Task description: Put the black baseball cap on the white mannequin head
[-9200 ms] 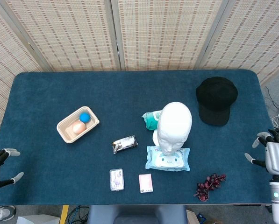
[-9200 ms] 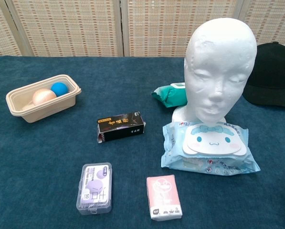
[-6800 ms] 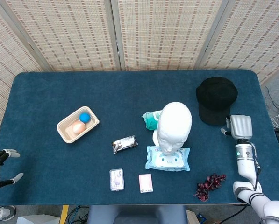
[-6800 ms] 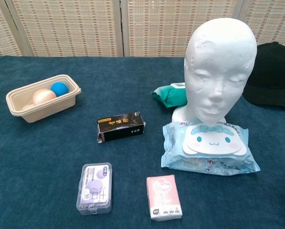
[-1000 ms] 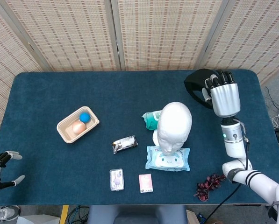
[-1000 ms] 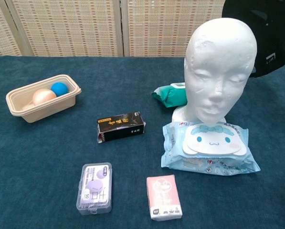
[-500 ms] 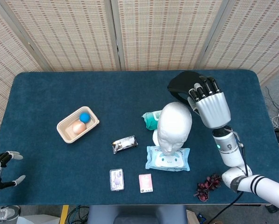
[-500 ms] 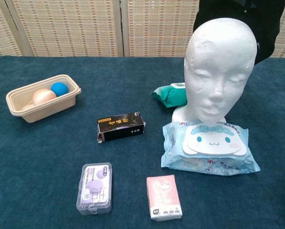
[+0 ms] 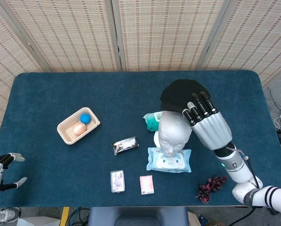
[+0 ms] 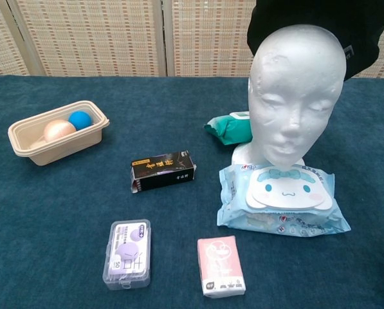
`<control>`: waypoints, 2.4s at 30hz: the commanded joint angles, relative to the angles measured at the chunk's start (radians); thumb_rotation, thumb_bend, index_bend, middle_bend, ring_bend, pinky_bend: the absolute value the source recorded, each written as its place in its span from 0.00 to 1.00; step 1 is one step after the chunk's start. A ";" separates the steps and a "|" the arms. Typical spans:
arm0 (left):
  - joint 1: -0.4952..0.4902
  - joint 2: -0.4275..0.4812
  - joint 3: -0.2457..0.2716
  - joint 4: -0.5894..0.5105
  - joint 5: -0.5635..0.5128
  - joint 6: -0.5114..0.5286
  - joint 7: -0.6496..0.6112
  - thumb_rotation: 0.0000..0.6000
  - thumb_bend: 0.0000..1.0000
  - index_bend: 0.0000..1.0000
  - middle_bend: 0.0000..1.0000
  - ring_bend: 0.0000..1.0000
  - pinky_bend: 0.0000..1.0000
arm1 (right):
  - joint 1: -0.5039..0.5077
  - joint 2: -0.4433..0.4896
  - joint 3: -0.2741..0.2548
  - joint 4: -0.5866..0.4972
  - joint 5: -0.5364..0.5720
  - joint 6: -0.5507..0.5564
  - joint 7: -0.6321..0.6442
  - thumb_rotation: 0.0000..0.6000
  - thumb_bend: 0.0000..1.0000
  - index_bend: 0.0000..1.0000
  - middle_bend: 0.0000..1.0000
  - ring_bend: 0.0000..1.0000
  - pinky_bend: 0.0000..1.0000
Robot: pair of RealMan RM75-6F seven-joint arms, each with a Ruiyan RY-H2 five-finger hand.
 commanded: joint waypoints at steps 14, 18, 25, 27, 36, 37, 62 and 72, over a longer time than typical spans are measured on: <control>-0.003 0.000 0.004 0.000 0.001 -0.008 -0.006 1.00 0.12 0.38 0.29 0.26 0.41 | -0.016 0.043 -0.049 -0.041 -0.228 -0.046 -0.203 1.00 0.57 0.65 0.56 0.31 0.31; -0.003 0.001 0.004 0.001 0.001 -0.009 -0.009 1.00 0.12 0.38 0.29 0.26 0.41 | -0.031 0.047 -0.058 -0.068 -0.258 -0.063 -0.246 1.00 0.57 0.66 0.56 0.32 0.31; -0.006 0.000 0.006 0.002 0.001 -0.016 -0.009 1.00 0.12 0.38 0.29 0.26 0.41 | -0.054 0.057 -0.072 -0.110 -0.313 -0.077 -0.281 1.00 0.57 0.66 0.57 0.32 0.31; -0.007 0.000 0.007 0.002 -0.001 -0.019 -0.008 1.00 0.12 0.38 0.29 0.26 0.41 | -0.065 0.060 -0.081 -0.119 -0.337 -0.074 -0.291 1.00 0.57 0.66 0.56 0.32 0.31; -0.009 0.000 0.009 -0.002 -0.002 -0.023 -0.002 1.00 0.12 0.38 0.29 0.26 0.41 | -0.105 0.072 -0.106 -0.135 -0.420 -0.073 -0.309 1.00 0.57 0.66 0.57 0.32 0.31; -0.010 0.001 0.008 -0.004 -0.003 -0.024 0.000 1.00 0.12 0.38 0.29 0.26 0.41 | -0.109 0.072 -0.109 -0.137 -0.426 -0.075 -0.310 1.00 0.57 0.66 0.57 0.32 0.31; -0.009 0.002 0.015 -0.010 -0.001 -0.026 0.010 1.00 0.12 0.38 0.29 0.26 0.41 | -0.194 0.021 -0.146 -0.073 -0.473 -0.105 -0.271 1.00 0.57 0.66 0.57 0.32 0.31; -0.010 0.002 0.015 -0.010 -0.001 -0.027 0.010 1.00 0.12 0.38 0.29 0.26 0.41 | -0.231 -0.062 -0.170 0.025 -0.419 -0.105 -0.199 1.00 0.56 0.66 0.57 0.32 0.31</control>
